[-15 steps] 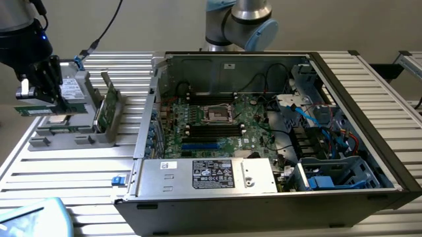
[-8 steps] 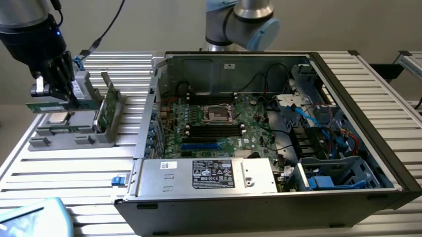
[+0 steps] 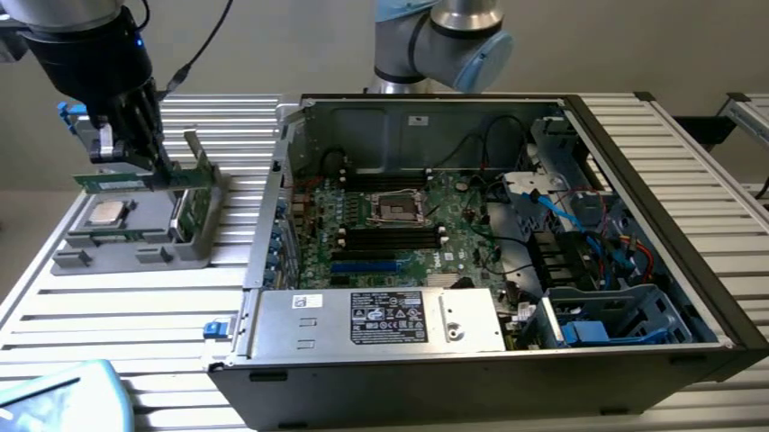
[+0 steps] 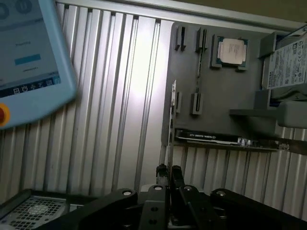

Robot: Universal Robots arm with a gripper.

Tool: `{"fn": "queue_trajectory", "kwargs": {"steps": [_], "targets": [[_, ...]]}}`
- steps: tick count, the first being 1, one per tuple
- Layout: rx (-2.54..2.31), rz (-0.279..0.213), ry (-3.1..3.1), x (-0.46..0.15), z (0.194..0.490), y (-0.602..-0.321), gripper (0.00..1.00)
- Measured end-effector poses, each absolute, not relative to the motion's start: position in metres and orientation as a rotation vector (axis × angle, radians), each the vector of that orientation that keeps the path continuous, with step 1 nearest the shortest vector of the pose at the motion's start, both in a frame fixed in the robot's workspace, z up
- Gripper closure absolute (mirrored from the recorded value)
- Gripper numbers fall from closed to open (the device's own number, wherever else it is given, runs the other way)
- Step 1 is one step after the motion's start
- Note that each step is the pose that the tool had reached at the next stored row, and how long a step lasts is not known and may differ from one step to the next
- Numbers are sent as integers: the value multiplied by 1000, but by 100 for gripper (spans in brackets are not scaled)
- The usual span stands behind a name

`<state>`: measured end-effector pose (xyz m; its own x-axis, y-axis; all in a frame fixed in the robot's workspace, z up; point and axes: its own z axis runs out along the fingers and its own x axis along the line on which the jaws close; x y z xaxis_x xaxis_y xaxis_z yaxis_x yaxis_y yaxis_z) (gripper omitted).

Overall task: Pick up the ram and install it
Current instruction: 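Pick up the ram and move it above insertion slot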

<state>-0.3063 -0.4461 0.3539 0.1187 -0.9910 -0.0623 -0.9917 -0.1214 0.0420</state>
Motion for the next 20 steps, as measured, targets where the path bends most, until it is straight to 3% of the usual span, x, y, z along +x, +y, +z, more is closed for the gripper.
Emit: {"fn": "queue_trajectory", "kwargs": {"steps": [20], "targets": [[-2345,124,2078,-216,402,-462,86]]}}
